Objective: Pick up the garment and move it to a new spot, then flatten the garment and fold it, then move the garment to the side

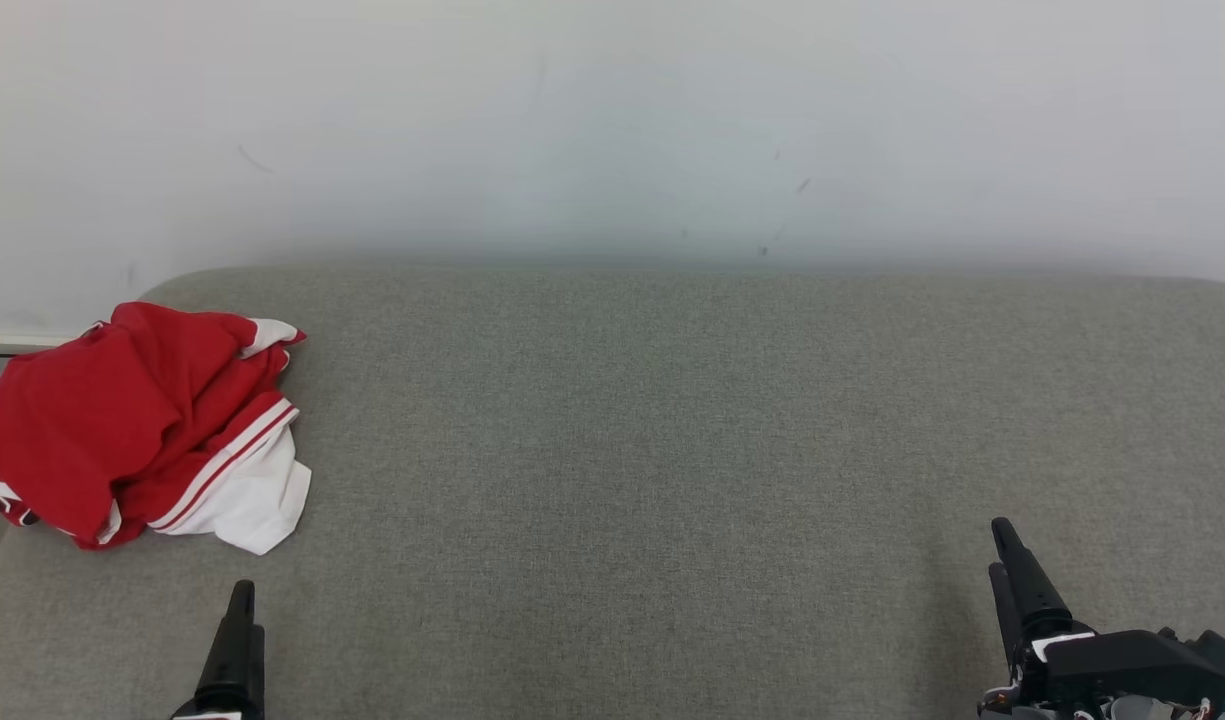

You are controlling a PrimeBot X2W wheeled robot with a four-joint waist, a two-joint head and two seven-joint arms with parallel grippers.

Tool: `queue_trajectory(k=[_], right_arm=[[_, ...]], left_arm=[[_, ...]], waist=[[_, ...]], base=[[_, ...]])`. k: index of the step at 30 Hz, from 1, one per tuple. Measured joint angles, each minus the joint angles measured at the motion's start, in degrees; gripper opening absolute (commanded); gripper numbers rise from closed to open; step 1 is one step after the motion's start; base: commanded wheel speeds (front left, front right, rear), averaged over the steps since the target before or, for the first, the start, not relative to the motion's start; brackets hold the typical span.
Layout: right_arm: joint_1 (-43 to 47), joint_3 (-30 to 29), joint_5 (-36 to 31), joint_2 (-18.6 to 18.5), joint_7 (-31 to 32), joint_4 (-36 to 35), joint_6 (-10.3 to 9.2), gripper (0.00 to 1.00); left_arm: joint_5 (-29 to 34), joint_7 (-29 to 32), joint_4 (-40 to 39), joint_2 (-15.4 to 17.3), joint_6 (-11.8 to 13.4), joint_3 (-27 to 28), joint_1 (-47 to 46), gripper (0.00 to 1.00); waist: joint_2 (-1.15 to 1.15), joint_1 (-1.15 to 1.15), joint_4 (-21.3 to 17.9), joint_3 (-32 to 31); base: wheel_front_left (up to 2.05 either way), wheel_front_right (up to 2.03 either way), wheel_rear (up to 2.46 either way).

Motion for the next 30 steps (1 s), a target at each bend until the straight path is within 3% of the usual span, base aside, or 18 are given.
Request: queue_trajectory(k=[12, 30], right_arm=[[0.0, 2.9, -9.0, -2.6, -2.7, -0.8, -3.78, 1.00], [0.2, 5.3, -26.0, -5.2, -6.5, -0.6, -6.83, 1.00]], left_arm=[[9.0, -2.6, -0.5, 2.0, 2.1, -4.9, -0.2, 1.00], [25.7, -6.5, -1.4, 6.1, 5.7, -13.5, -2.6, 1.00]], waist=[[0.00, 0.00, 0.0, -0.6], [0.00, -0.01, 0.1, -1.7]], base=[[0.00, 0.00, 0.00], [0.00, 0.00, 0.00]])
